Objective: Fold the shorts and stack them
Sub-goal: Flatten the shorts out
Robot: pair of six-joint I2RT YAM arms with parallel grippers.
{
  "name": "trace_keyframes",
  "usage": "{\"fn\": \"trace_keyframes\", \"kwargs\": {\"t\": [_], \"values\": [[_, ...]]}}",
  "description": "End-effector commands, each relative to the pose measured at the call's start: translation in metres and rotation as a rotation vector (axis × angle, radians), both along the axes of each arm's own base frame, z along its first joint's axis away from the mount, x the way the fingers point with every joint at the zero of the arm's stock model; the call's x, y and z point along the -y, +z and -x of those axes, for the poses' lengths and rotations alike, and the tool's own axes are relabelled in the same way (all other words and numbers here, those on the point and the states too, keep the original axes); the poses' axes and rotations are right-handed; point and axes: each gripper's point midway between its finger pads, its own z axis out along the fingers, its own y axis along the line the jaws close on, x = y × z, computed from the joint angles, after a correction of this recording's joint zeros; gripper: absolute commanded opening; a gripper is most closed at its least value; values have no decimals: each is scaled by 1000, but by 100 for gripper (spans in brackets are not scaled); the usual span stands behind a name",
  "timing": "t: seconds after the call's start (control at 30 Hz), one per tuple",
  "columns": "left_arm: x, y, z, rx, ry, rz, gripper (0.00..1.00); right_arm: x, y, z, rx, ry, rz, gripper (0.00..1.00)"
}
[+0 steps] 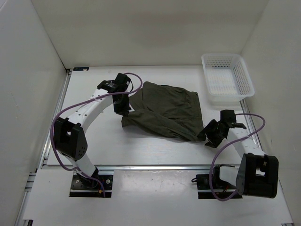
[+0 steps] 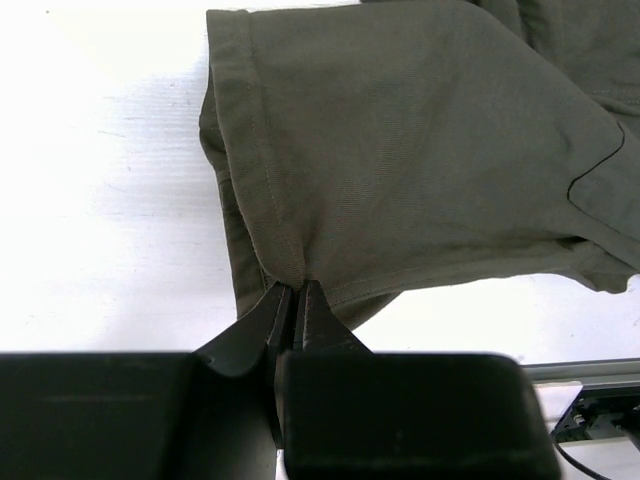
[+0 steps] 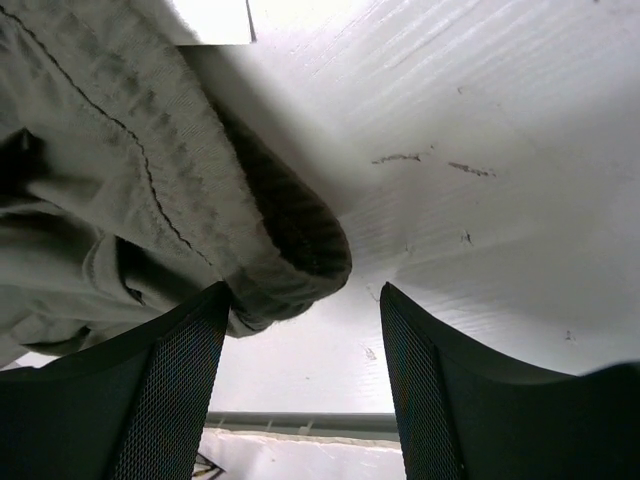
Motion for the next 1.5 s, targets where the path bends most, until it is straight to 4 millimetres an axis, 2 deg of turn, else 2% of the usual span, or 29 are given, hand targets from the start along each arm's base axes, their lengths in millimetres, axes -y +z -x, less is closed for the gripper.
{"fn": "trace_keyframes", "kwargs": {"t": [0.0, 0.1, 0.17, 0.3, 0.53, 0.7, 0.77, 0.83, 0.87, 0.9, 0.93, 0.97, 1.03, 1.07, 1.1, 1.17, 1.2, 1.27, 1.3, 1.33, 1.37, 1.4, 1.43, 1.47], "values": [[-3, 12, 1, 41, 12, 1, 10, 5, 7, -1, 27, -50, 17, 67], [-3, 12, 1, 41, 12, 1, 10, 8, 18, 5, 84, -59, 40, 67], [-3, 12, 1, 41, 12, 1, 10, 9, 18, 7, 99, -63, 49, 67], [-3, 12, 1, 41, 12, 1, 10, 5, 3, 16, 46, -62, 24, 64], [-4, 9, 3, 32, 12, -3, 10, 2, -4, -7, 78, -80, -9, 63], [-6, 9, 2, 36, 15, -11, 10, 4, -3, -29, 112, -93, -3, 56], [-6, 9, 2, 36, 15, -11, 10, 4, -4, -35, 109, -101, -6, 50], [-7, 9, 5, 28, 15, -15, 10, 6, -3, -41, 115, -106, 4, 35], [-7, 9, 5, 28, 15, -15, 10, 7, -1, -44, 118, -106, 4, 25], [-8, 9, 4, 32, 18, -23, 10, 7, 2, -48, 132, -98, 7, 10], [-8, 9, 4, 32, 18, -23, 10, 9, 2, -49, 132, -101, 16, 3], [-8, 9, 4, 32, 18, -23, 10, 9, 6, -52, 140, -102, 16, 0], [-8, 6, 3, 24, 18, -27, 10, 12, 19, -64, 176, -98, 32, 0], [-10, 5, -3, 30, 30, -24, 10, 15, 22, -69, 180, -94, 49, 0], [-15, 6, -14, 36, 38, -29, 10, 18, 38, -90, 227, -88, 63, 0], [-22, 14, -36, 65, 48, -29, 10, 20, 60, -115, 263, -71, 74, 0], [-27, 33, -67, 121, 57, -21, 10, 20, 92, -154, 323, -66, 63, 0], [-37, 64, -100, 199, 84, -42, 10, 18, 129, -194, 390, -43, 49, 0], [-43, 103, -128, 286, 107, -39, 10, 17, 169, -230, 458, -20, 38, 0], [-50, 125, -143, 347, 137, -46, 10, 17, 192, -246, 499, -7, 37, 0], [-55, 148, -154, 406, 148, -43, 10, 17, 214, -260, 541, -7, 39, 0], [-60, 170, -161, 464, 167, -26, 10, 16, 222, -271, 545, -1, 31, 0], [-71, 212, -171, 579, 208, 27, 10, 16, 274, -286, 672, 5, 31, 0], [-77, 224, -175, 616, 228, 52, 10, 15, 298, -289, 725, -4, 26, 0]]}}
